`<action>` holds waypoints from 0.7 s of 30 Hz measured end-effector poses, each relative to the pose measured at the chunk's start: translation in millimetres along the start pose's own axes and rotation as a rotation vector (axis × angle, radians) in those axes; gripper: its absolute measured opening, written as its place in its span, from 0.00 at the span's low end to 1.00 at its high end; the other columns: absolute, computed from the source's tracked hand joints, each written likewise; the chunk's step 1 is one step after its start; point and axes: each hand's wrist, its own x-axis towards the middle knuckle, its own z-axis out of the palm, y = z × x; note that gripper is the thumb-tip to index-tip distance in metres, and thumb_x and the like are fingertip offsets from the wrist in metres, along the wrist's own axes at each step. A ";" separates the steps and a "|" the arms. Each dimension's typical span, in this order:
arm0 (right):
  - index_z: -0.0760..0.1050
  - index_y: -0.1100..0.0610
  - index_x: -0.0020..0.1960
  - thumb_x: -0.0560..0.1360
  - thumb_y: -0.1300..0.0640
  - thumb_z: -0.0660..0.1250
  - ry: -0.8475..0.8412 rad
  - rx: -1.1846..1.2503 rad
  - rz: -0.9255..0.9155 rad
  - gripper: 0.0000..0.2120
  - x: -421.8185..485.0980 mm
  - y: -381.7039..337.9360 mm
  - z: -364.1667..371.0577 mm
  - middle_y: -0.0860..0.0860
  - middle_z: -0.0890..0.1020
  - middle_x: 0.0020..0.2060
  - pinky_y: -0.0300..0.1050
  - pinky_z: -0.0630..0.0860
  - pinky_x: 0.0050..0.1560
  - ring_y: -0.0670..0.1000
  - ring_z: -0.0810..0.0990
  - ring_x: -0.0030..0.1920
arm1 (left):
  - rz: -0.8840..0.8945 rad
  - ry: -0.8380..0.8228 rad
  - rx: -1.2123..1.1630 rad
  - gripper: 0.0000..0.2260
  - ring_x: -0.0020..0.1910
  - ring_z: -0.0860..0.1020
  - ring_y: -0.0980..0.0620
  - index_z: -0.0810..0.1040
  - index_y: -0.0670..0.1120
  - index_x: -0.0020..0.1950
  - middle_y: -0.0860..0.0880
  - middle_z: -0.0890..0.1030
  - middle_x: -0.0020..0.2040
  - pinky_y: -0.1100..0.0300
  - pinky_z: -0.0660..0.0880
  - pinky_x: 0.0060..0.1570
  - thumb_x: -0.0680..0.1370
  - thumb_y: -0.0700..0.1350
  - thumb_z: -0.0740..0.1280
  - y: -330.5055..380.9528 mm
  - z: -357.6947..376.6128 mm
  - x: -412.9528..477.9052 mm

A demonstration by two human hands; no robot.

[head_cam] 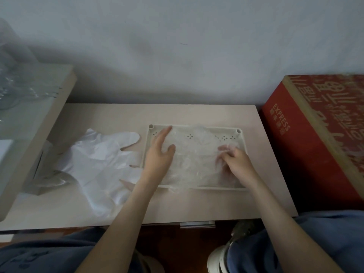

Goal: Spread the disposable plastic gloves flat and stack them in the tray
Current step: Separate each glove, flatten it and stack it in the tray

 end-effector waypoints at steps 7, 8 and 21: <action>0.77 0.52 0.55 0.79 0.64 0.59 0.024 0.116 0.055 0.12 -4.3 -5.2 -1.6 0.49 0.82 0.37 0.34 0.66 0.20 0.42 0.70 0.22 | 0.402 -0.310 0.831 0.20 0.77 0.41 0.52 0.60 0.57 0.75 0.51 0.50 0.79 0.46 0.30 0.70 0.83 0.49 0.54 -10.3 17.4 -10.6; 0.78 0.52 0.55 0.78 0.63 0.60 0.034 0.125 0.067 0.12 -4.3 -5.9 -1.8 0.49 0.81 0.37 0.33 0.65 0.19 0.41 0.69 0.20 | 0.403 -0.324 0.868 0.20 0.77 0.40 0.52 0.58 0.57 0.76 0.51 0.48 0.79 0.46 0.29 0.69 0.83 0.50 0.52 -11.3 17.1 -11.1; 0.77 0.54 0.59 0.78 0.61 0.60 0.003 0.128 0.108 0.12 -8.1 -11.3 -3.2 0.44 0.72 0.24 0.33 0.61 0.20 0.41 0.63 0.18 | 0.293 -0.498 1.114 0.26 0.76 0.34 0.49 0.47 0.56 0.78 0.47 0.39 0.78 0.41 0.30 0.68 0.81 0.62 0.42 2.2 23.1 -15.8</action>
